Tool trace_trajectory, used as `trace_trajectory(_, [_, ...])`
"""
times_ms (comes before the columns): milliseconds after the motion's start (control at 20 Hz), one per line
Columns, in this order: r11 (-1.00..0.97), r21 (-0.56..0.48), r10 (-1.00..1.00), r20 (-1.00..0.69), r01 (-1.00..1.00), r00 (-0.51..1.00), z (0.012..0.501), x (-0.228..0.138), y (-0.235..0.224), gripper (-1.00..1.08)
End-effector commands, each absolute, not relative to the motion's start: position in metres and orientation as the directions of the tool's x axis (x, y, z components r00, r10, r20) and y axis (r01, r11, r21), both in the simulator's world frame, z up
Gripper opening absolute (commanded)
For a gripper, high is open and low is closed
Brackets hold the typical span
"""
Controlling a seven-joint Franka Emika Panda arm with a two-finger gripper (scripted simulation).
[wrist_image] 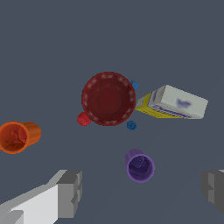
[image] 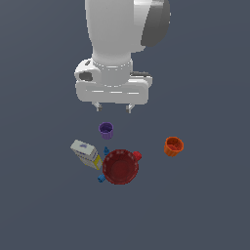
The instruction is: Pick up a designated object from a clutter of objects.
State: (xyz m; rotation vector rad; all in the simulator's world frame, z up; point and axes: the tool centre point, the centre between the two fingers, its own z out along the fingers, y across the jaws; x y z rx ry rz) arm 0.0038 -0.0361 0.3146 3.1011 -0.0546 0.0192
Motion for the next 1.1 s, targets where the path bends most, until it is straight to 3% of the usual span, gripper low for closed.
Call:
trace_trajectory(0, [-0.999,0.040,-0.035,0.013,-0.035,0.999,0.315,0.004,-0.036,0.28])
trace_trajectory(600, [-0.998,0.030,-0.052,0.008,-0.052,0.999,0.315,0.002,-0.029,0.28])
trace_trajectory(1050, [-0.993,-0.032,-0.109,-0.061,-0.111,0.992,0.279,0.010,0.006,0.28])
